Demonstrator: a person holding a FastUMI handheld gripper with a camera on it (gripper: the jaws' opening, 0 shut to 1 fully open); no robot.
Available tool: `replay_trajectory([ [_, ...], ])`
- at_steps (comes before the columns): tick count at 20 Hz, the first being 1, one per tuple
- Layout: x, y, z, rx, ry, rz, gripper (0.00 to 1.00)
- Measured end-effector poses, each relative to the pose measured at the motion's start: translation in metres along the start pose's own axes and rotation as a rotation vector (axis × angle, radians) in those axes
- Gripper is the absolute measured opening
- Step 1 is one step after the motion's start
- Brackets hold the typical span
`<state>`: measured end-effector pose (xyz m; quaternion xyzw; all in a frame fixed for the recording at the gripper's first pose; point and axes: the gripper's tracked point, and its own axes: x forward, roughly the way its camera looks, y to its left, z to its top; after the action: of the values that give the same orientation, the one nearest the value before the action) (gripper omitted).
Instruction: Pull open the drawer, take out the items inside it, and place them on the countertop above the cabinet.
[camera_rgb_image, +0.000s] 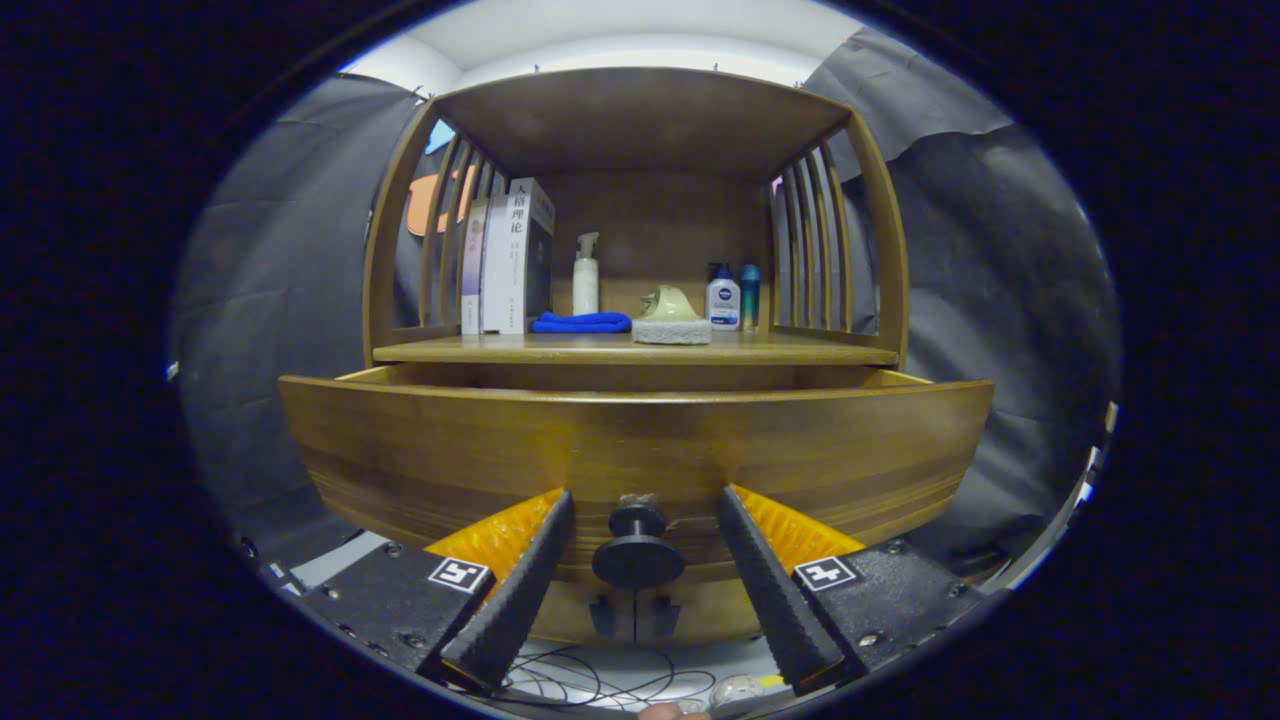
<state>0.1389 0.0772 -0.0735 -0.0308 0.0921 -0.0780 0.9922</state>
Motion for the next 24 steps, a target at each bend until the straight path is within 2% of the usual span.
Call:
replay_trajectory([
  [24,0.093,0.003,0.019,0.007,-0.015,0.006,0.96],
])
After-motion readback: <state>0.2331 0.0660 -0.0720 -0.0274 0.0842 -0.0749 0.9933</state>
